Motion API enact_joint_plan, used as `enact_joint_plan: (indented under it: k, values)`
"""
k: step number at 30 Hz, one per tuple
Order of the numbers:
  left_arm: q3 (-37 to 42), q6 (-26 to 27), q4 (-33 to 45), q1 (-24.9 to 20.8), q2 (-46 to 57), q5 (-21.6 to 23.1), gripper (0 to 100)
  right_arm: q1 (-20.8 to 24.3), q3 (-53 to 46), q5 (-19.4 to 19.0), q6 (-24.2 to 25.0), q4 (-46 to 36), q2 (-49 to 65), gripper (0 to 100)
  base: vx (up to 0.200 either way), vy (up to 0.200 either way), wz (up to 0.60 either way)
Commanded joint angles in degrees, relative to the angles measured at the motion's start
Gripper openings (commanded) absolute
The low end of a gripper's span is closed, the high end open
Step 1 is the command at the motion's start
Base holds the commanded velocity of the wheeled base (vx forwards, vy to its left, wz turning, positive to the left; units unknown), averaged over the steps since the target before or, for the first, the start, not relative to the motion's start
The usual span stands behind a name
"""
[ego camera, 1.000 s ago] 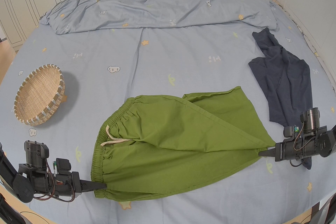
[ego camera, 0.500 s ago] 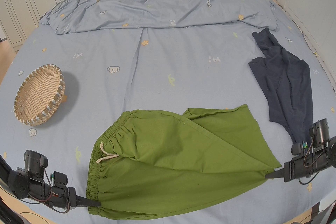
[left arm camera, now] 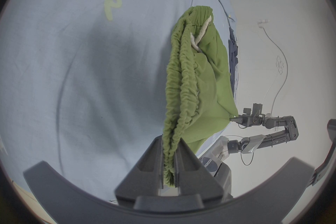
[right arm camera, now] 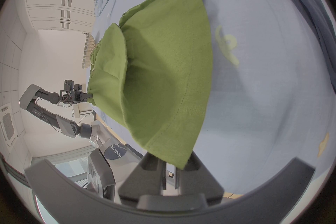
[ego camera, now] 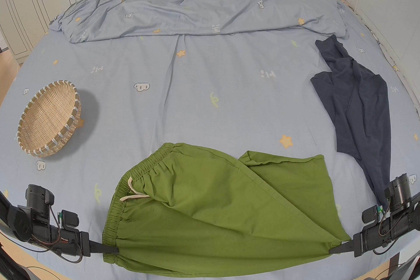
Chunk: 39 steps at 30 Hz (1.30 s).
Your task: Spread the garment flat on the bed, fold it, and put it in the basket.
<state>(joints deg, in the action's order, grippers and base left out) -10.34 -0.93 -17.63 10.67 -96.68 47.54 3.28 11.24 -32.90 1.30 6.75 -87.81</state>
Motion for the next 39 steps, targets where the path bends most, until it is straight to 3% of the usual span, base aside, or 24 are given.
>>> enact_joint_plan:
  k: [1, 5, 20, 21, 23, 24, 36, 39]
  values:
    - [0.32, 0.93, -0.04, 0.76, -2.46, -1.22, 0, 0.41, -0.6, 0.73, 0.01, -0.07, -1.14, 0, 0.0, 0.0, 0.0]
    - [0.32, 1.63, -0.04, 1.9, -3.95, -2.98, 0, 0.24, -0.87, 5.66, -0.6, -0.07, -3.42, 0, 0.0, 0.0, 0.0]
    - [0.85, 8.31, 4.44, 1.46, -4.21, -3.07, 0, 0.41, -0.78, 5.83, -0.95, 0.1, -4.04, 0, 0.0, 0.0, 0.0]
    - [0.85, 8.31, 4.53, 1.37, -4.13, -3.07, 0, 0.41, -0.69, 5.83, -0.95, 0.1, -4.04, 100, 0.0, 0.0, 0.0]
    - [0.76, 8.31, 4.62, 1.2, -4.21, -3.07, 0, 0.59, -0.6, 5.83, -1.04, 0.1, -4.12, 100, 0.0, 0.0, 0.0]
    - [0.76, 8.31, 4.62, 1.2, -4.21, -3.07, 100, 0.59, -0.52, 5.83, -1.04, 0.1, -4.12, 100, 0.0, 0.0, 0.0]
    - [0.41, 8.31, 4.8, 2.17, -3.25, -2.98, 100, 3.22, -0.87, 5.57, -0.86, 0.1, -2.98, 100, 0.0, 0.0, 0.0]
    - [-2.67, 5.15, 8.4, 4.54, 5.45, -1.75, 100, 1.73, -0.78, 5.39, -0.43, -0.34, 5.46, 100, 0.0, 0.0, 0.0]
